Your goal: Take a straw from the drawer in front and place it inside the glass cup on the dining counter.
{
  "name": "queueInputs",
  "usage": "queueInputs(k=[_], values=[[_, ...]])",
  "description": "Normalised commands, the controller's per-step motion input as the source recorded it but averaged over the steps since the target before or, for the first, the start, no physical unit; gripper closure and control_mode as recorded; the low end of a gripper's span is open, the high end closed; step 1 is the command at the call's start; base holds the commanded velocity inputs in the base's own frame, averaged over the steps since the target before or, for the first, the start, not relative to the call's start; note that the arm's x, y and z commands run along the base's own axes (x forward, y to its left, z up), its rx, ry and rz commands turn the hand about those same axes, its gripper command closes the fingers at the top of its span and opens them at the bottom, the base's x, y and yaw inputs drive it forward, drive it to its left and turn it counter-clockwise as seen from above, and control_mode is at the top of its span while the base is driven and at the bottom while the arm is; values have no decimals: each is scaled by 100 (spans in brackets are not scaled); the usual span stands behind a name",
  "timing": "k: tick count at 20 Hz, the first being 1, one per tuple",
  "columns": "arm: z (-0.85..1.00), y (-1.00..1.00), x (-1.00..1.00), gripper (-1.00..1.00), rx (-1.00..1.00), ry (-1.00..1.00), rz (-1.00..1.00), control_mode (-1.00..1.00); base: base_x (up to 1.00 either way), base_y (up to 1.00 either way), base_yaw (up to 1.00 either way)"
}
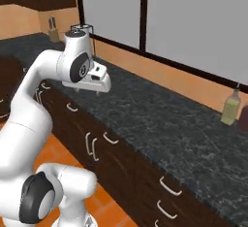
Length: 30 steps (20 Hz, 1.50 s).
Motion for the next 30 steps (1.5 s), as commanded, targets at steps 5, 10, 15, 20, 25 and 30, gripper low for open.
queueInputs(k=[5,10,15,20,25,30], values=[[0,0,0,-100,0,0,0,100,-33,-86,48],[0,0,0,-100,0,0,0,100,-3,-77,39],[0,0,0,-100,0,0,0,100,29,-83,43],[0,-6,0,-100,0,1,12,-100,13,-45,24],[-4,52,0,-100,-10,0,14,-100,0,0,0],[-44,99,9,-100,-31,0,0,-100,0,0,0]])
